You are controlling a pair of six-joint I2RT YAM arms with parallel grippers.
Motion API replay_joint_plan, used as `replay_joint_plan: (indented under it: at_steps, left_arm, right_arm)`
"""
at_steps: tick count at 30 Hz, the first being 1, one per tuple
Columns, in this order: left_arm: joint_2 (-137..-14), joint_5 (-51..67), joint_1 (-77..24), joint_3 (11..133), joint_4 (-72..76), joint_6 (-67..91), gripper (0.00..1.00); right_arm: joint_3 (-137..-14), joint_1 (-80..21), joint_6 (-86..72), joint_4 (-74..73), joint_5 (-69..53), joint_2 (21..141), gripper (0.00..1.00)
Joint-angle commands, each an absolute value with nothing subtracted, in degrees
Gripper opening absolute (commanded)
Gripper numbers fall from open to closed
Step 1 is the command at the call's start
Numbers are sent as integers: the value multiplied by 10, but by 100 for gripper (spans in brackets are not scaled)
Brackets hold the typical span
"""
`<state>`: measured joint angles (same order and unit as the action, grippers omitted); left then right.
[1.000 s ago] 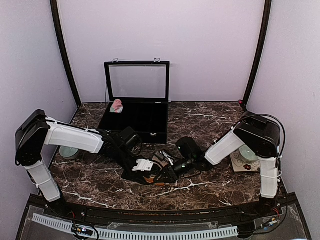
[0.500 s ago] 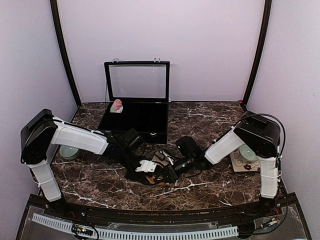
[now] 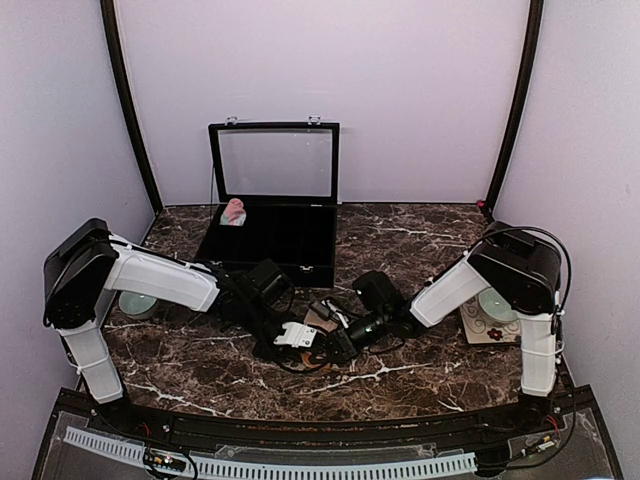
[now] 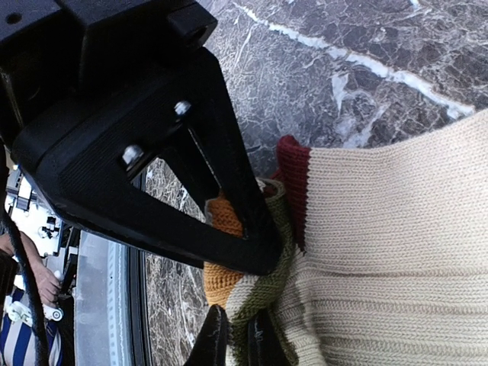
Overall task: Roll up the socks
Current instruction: Roll the sock at the center of the board.
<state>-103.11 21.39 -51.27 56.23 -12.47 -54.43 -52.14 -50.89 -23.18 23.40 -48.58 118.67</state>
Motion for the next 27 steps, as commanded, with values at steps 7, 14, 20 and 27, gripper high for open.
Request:
replay_joint_plan:
  at_steps: [7,14,20,27]
  left_arm:
    - [-1107,216,-510,602,-266,-528,0]
    - [-1166,262,-490,665,-355,-505,0]
    - [-1213,308,-469,722,-422,-490,0]
    - [-1266,353,-445,779,-490,-473,0]
  right_arm:
    - [-431,-501,-238,136,-312,1157,96]
    - [-333,-501,-255,136,-123,1009,99]
    - [-238,-501,-241,181,3,822,99]
    - [-125,-498,-176,384,47,660,99]
